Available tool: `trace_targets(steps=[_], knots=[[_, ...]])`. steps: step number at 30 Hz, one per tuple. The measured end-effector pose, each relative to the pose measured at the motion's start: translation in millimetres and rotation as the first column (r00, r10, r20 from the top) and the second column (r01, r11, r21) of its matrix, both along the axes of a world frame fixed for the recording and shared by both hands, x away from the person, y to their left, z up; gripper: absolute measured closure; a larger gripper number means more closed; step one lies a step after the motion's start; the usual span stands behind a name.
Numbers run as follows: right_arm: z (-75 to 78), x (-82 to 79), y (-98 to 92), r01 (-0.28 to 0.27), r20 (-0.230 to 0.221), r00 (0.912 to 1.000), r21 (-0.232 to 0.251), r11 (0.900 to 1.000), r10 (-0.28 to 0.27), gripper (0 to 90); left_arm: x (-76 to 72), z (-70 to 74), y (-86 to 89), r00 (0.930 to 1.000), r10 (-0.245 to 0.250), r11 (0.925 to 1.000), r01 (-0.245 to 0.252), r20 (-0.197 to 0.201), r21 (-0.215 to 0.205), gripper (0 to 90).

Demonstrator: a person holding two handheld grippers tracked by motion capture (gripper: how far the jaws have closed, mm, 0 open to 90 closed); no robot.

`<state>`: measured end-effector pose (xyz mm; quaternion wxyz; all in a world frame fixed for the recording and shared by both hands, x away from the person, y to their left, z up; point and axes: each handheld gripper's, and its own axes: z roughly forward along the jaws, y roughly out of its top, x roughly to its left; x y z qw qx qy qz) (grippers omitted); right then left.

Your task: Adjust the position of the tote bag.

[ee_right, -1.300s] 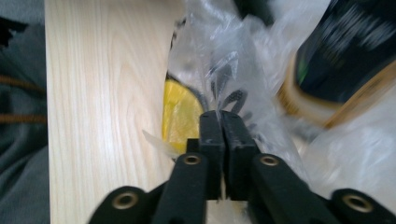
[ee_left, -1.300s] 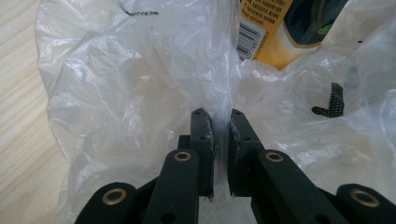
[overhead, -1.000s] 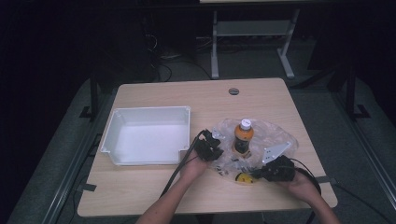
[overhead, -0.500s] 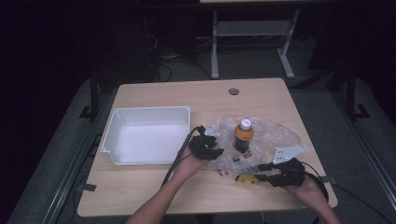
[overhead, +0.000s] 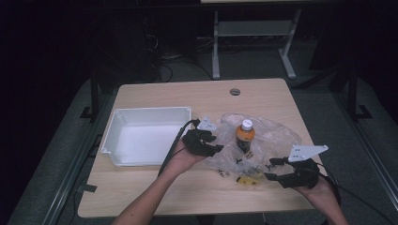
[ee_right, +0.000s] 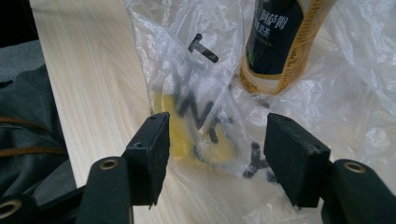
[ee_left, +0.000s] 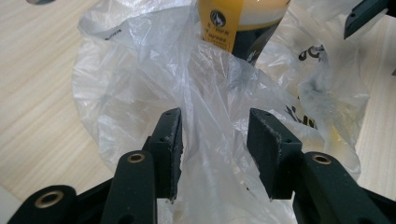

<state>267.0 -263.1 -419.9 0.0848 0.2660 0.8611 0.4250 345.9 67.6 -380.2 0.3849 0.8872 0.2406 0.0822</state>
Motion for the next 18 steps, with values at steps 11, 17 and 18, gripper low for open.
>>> trace_targets(steps=[11,17,18], knots=[[8.2,-1.3,-12.0,0.048,0.032,0.9983,0.016,0.999,-0.049,34.5,2.9,14.1,6.8,0.9997,-0.019,0.9993,0.019,0.014,-0.031,51.2],[10.2,-1.4,-18.1,0.068,0.034,0.9970,0.025,0.997,-0.069,33.3,4.5,18.0,5.3,0.9991,-0.037,0.9988,0.037,0.020,-0.031,48.5],[11.2,-1.2,-20.4,0.074,0.039,0.9964,0.029,0.997,-0.076,32.9,5.0,18.6,4.6,0.9991,-0.038,0.9988,0.039,0.020,-0.028,48.0]])
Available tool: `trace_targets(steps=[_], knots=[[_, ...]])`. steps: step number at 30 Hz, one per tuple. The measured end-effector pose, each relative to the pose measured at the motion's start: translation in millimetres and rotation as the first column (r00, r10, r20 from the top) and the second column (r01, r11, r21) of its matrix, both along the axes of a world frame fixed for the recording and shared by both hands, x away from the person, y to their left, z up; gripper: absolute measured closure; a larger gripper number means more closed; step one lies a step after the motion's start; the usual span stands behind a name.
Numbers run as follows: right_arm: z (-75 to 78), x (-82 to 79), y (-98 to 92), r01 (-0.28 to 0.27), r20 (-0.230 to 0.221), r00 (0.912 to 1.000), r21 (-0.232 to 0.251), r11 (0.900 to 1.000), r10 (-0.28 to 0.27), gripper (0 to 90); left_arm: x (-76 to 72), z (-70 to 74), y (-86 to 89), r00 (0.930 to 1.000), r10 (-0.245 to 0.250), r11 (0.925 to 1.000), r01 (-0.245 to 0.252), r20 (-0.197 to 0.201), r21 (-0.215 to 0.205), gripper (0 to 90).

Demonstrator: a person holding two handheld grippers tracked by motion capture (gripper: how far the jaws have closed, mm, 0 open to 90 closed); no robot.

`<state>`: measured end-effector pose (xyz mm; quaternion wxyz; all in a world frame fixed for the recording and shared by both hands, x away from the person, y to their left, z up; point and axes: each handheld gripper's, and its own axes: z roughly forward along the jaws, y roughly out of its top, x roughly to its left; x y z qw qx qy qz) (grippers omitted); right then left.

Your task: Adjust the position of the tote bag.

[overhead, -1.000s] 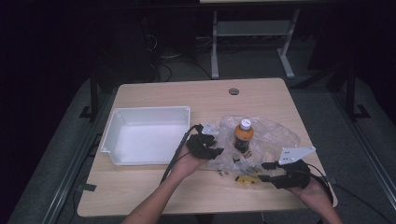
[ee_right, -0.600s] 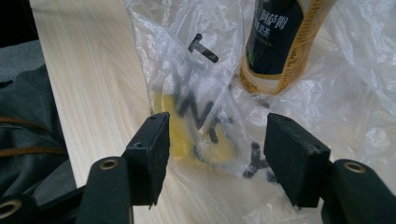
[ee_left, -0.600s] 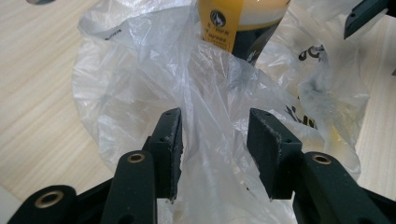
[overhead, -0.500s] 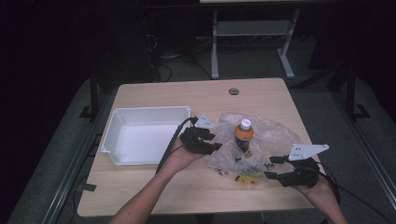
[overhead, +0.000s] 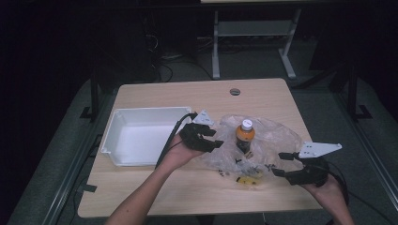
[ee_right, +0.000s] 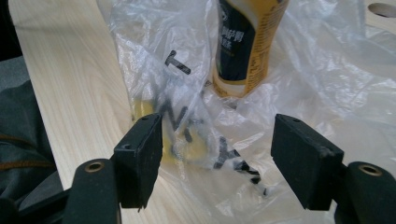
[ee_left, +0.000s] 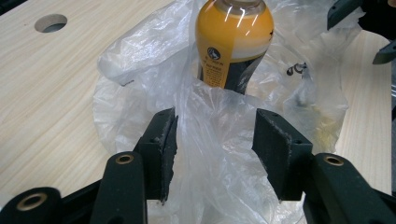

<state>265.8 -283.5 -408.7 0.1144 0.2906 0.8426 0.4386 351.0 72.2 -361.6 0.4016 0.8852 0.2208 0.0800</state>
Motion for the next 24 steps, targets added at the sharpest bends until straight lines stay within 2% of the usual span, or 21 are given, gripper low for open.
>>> trace_targets(steps=[4,10,14,15,18,24], knots=[[1.6,-0.5,-2.8,0.011,-0.002,0.9999,0.008,1.000,-0.011,32.1,1.7,4.0,-3.6,0.9999,-0.010,0.9999,0.011,0.005,-0.008,46.0],[1.0,0.9,-7.1,0.025,-0.004,0.9997,0.008,1.000,-0.025,30.1,6.7,5.9,-10.1,0.9995,-0.033,0.9992,0.033,-0.002,0.022,42.9],[1.7,1.0,-8.8,0.030,-0.004,0.9995,0.015,0.999,-0.030,29.8,8.8,6.9,-12.7,0.9992,-0.039,0.9992,0.039,-0.006,0.013,41.5],[2.1,1.0,-9.3,0.031,-0.002,0.9995,0.018,0.999,-0.031,29.6,9.7,7.9,-13.1,0.9988,-0.048,0.9986,0.048,-0.004,0.022,41.2],[2.5,1.5,-11.2,0.036,-0.002,0.9993,0.026,0.999,-0.036,29.0,11.9,8.8,-16.0,0.9984,-0.056,0.9984,0.056,-0.002,0.008,40.1],[2.4,2.8,-13.3,0.037,-0.002,0.9993,0.033,0.999,-0.036,28.0,14.9,13.9,-22.5,0.9963,-0.086,0.9961,0.086,0.000,0.021,37.2]])
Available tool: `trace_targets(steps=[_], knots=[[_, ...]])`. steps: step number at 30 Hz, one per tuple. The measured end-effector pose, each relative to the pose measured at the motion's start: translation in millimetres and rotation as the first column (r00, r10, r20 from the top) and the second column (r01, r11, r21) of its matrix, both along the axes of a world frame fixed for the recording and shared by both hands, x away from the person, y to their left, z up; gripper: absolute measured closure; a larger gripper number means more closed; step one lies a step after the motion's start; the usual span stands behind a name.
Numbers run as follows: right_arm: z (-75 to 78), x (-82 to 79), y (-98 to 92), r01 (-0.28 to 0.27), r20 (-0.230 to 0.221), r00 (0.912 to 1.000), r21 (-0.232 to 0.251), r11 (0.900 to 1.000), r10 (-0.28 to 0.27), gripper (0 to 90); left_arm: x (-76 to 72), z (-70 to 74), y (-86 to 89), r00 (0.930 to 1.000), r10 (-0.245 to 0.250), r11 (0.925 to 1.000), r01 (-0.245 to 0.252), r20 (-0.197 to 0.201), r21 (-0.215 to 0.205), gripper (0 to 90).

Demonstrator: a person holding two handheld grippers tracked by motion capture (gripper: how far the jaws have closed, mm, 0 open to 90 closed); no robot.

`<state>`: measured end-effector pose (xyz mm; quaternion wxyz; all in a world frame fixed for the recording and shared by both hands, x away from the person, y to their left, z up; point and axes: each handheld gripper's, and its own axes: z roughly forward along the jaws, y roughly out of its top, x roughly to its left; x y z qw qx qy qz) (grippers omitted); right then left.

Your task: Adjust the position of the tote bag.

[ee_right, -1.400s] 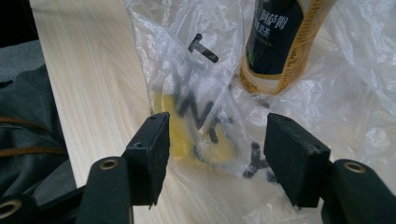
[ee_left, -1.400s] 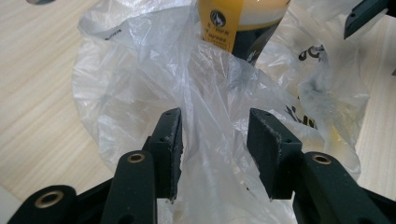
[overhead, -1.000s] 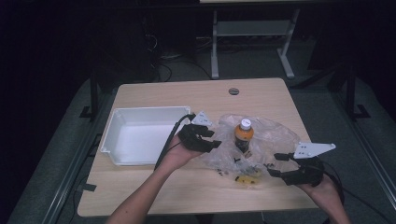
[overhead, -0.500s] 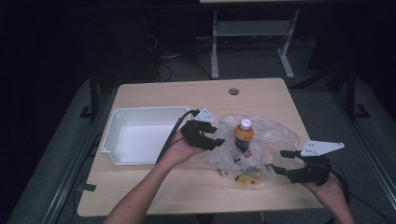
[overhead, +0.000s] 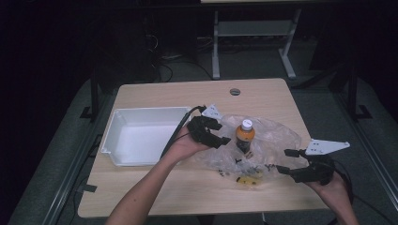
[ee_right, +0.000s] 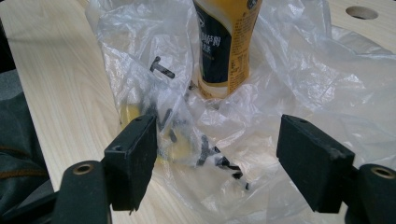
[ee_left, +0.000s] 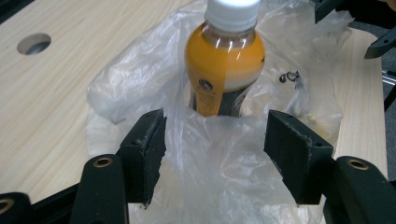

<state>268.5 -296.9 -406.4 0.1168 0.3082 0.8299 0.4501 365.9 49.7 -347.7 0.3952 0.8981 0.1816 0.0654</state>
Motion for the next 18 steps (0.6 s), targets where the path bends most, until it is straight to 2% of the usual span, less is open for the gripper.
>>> trace_targets(steps=[6,12,13,18], knots=[[1.9,-0.7,-2.6,0.004,0.009,1.0000,0.009,1.000,-0.004,28.1,3.4,6.5,-8.5,0.9997,-0.017,0.9998,0.017,0.015,-0.010,35.9],[2.6,-0.1,-5.7,0.010,0.013,0.9999,0.020,1.000,-0.010,27.2,9.7,9.7,-14.4,0.9992,-0.038,0.9993,0.038,0.009,-0.001,35.9],[2.7,0.0,-5.9,0.009,0.015,0.9998,0.022,1.000,-0.010,26.9,11.3,11.2,-16.4,0.9992,-0.040,0.9991,0.040,0.006,-0.015,35.9],[3.4,0.7,-7.5,0.010,0.018,0.9998,0.030,0.999,-0.010,26.1,15.2,14.8,-21.7,0.9979,-0.064,0.9977,0.064,0.000,-0.021,35.9]])
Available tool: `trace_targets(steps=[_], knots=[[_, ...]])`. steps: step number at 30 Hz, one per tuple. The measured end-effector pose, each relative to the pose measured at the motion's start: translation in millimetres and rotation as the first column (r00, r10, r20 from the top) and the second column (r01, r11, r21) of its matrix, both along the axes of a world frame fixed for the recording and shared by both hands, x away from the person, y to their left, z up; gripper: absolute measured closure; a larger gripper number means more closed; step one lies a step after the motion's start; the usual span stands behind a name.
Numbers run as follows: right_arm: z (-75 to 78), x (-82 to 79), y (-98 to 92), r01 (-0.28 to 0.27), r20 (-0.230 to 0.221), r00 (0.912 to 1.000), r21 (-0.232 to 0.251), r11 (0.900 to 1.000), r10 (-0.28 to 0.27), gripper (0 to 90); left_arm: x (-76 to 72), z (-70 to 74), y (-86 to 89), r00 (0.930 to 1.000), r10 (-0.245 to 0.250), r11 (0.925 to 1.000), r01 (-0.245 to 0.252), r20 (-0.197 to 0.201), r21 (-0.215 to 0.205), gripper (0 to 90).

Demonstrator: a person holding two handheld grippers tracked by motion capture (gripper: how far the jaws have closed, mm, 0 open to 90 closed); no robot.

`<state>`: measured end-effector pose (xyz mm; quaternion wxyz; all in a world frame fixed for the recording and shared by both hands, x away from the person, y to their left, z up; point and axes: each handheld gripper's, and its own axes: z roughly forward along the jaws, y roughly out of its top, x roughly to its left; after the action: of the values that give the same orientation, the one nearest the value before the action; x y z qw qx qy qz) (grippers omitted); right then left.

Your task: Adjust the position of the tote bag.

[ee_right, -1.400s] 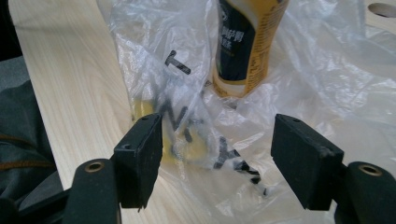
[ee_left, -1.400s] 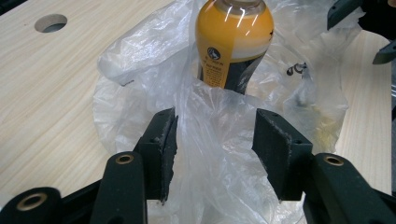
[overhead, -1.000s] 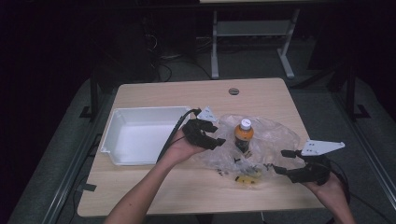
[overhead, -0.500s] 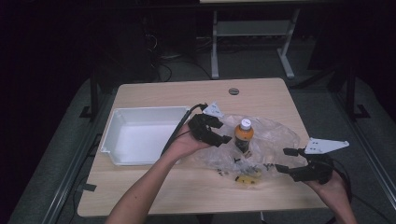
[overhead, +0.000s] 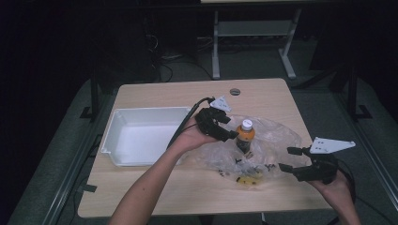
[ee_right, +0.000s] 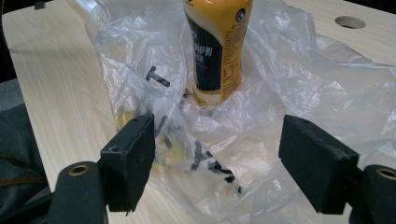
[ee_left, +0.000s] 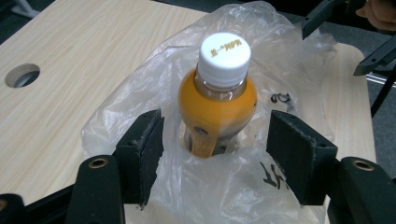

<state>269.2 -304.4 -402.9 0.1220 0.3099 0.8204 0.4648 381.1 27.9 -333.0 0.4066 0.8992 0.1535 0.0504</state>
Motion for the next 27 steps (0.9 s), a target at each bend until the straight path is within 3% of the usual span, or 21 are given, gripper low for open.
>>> trace_targets(steps=[6,10,22,27], knots=[[1.4,0.5,-0.4,-0.002,-0.001,1.0000,0.006,1.000,0.002,24.9,2.7,2.2,-9.8,0.9983,-0.057,0.9978,0.057,0.008,0.034,35.9],[1.2,0.8,1.0,-0.010,-0.001,1.0000,-0.004,1.000,0.010,24.7,4.7,4.1,-15.0,0.9970,-0.077,0.9968,0.077,0.007,0.021,36.0],[1.1,2.6,3.0,-0.019,-0.002,0.9998,-0.002,1.000,0.019,24.7,13.0,2.9,-26.1,0.9956,-0.094,0.9953,0.094,-0.008,0.023,37.2],[1.1,2.7,2.2,-0.016,-0.003,0.9999,0.002,1.000,0.016,24.7,16.4,1.9,-32.3,0.9943,-0.106,0.9933,0.106,-0.009,0.045,39.0]])
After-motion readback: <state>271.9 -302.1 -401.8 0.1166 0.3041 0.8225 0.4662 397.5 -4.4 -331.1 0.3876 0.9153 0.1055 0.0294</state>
